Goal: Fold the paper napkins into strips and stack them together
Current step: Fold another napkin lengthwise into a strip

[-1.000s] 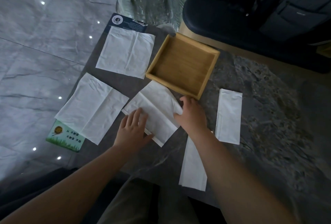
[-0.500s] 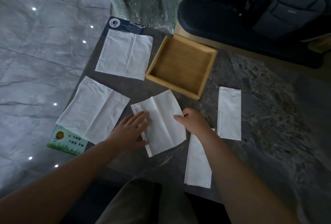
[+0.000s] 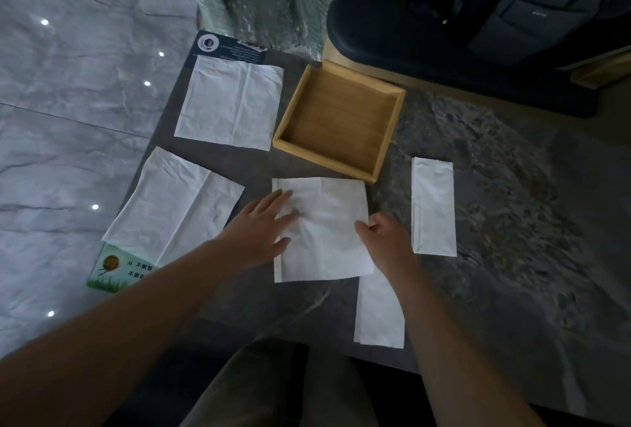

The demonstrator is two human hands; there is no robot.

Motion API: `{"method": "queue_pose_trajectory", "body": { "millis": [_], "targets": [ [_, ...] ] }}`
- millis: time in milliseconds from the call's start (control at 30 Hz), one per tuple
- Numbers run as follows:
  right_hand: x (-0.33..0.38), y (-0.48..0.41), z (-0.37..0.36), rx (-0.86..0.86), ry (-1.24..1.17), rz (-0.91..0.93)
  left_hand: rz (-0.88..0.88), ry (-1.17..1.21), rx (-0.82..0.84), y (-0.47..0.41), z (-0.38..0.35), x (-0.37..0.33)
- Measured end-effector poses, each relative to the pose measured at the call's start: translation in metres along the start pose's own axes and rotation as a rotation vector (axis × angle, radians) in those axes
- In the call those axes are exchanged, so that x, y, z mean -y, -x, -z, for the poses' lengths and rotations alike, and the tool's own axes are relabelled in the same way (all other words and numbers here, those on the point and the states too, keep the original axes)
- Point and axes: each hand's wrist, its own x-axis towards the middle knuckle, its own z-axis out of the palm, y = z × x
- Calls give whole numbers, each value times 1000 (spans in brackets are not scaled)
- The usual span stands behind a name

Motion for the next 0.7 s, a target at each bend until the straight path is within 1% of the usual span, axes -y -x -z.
{"method": "queue_pose_trajectory", "body": {
  "millis": [100,200,400,567,700],
  "targets": [
    [-7,9,-5,-50,24,-2,15,-6,-19,5,-5,-11],
    [-10,16,-9,-62,20,-16,6,9,-53,17,-15,-24],
    [-10,22,-11,-100,29,-7,48,-7,-56,28,-29,-29],
    [7,30,-14,-57,121,93,53,-5,-52,29,-32,-30],
    [29,33,-27,-34,112,185,58,-20,-32,28,-32,-29]
  ]
}}
